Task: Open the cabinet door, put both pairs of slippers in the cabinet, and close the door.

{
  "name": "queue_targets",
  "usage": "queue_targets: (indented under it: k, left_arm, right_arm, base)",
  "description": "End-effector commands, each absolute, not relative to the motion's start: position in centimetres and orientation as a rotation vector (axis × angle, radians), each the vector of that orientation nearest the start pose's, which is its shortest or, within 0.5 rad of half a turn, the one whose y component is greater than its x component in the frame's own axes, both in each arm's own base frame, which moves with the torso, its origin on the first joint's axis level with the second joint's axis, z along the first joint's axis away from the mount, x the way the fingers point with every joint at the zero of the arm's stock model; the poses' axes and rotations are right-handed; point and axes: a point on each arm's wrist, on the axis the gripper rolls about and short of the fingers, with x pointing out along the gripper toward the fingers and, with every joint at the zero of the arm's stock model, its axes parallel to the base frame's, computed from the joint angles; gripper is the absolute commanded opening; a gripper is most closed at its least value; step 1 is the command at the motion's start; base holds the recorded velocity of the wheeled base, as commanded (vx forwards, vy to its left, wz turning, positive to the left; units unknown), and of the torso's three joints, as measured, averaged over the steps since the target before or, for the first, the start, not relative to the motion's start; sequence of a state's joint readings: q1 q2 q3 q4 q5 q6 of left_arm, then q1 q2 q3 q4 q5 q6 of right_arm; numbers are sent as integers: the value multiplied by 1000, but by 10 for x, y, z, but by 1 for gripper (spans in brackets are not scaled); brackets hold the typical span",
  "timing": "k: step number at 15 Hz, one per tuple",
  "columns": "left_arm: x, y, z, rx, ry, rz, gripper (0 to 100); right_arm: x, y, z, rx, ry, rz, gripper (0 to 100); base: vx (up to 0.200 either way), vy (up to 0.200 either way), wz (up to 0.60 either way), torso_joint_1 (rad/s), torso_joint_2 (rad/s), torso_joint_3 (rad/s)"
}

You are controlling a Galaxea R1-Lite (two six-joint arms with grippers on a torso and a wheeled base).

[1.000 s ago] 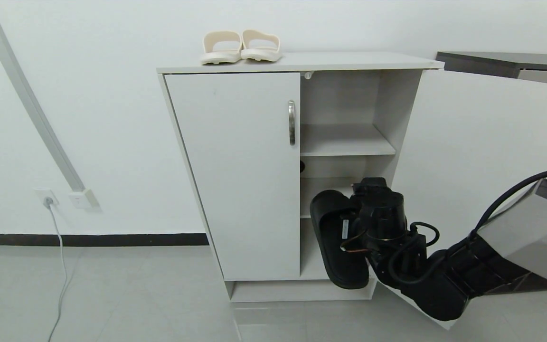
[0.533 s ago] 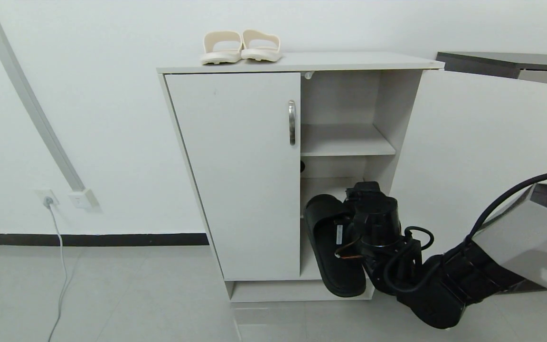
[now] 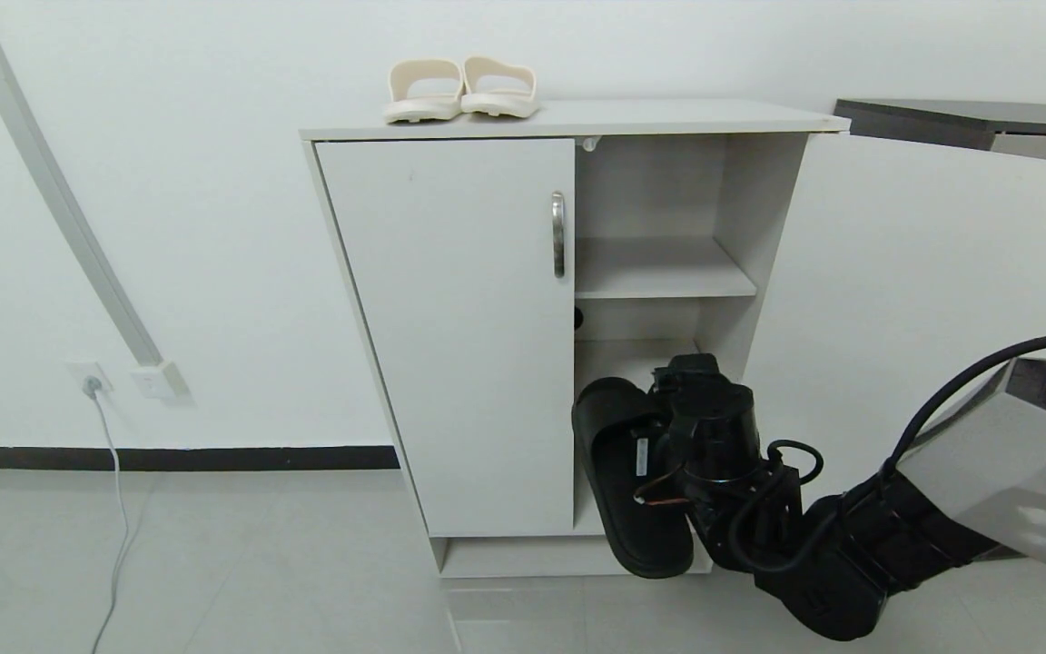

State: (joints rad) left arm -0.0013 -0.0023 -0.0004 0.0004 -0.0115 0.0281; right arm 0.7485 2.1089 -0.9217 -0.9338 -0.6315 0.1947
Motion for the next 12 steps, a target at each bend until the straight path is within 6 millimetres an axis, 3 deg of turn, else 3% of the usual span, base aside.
queue_targets:
  k: [1,8,12]
  left_arm:
    - [-23,0,75,18,0,-12,0]
    - [-23,0,75,8,0,-9,0]
    - [-23,0,75,6,0,-9,0]
  right_arm:
    - [293,256,95,43,202,94,0]
    - [303,279,112,158,242,-24,0]
    - [304,279,104,142,255,-34,0]
  base:
    - [0,0,0,0,0,0]
    - [0,0,0,0,0,0]
    - [0,-200,0,6,4,5]
